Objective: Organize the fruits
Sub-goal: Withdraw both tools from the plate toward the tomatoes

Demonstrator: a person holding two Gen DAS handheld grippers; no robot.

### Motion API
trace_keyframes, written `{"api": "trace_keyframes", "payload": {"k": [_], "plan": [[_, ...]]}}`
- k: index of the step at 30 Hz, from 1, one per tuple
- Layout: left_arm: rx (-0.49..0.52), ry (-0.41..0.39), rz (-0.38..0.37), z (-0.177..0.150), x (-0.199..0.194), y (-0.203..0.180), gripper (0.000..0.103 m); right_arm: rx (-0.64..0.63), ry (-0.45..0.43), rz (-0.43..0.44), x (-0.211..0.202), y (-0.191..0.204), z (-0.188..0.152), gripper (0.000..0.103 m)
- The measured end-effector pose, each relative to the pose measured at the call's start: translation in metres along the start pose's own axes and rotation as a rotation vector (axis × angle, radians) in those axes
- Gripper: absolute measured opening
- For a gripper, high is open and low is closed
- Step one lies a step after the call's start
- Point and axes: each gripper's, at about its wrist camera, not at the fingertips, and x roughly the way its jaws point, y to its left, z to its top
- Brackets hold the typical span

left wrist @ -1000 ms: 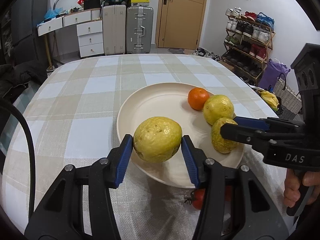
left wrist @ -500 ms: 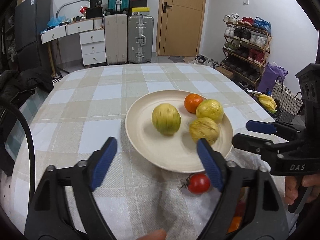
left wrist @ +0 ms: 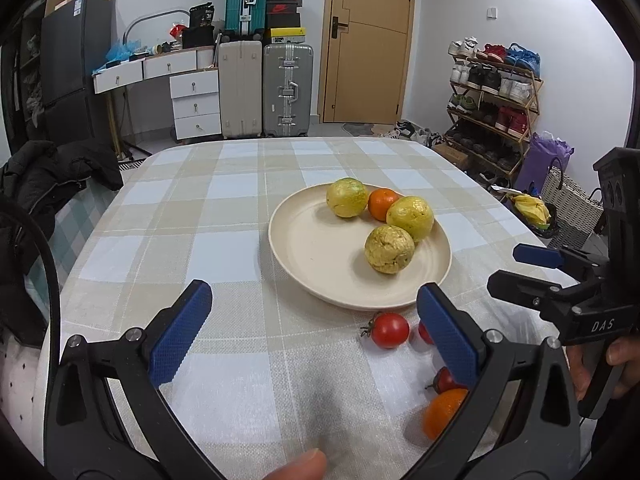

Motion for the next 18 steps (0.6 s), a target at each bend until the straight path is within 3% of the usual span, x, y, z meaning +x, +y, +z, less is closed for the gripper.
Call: {"api": "trace_keyframes", "payload": {"k": [18], "plan": [[0.016, 0.022, -0.026, -0.022, -0.03, -0.013, 0.102, -0.046, 0.061, 0.004, -0.007, 0.006, -0.015, 0.103]]}}
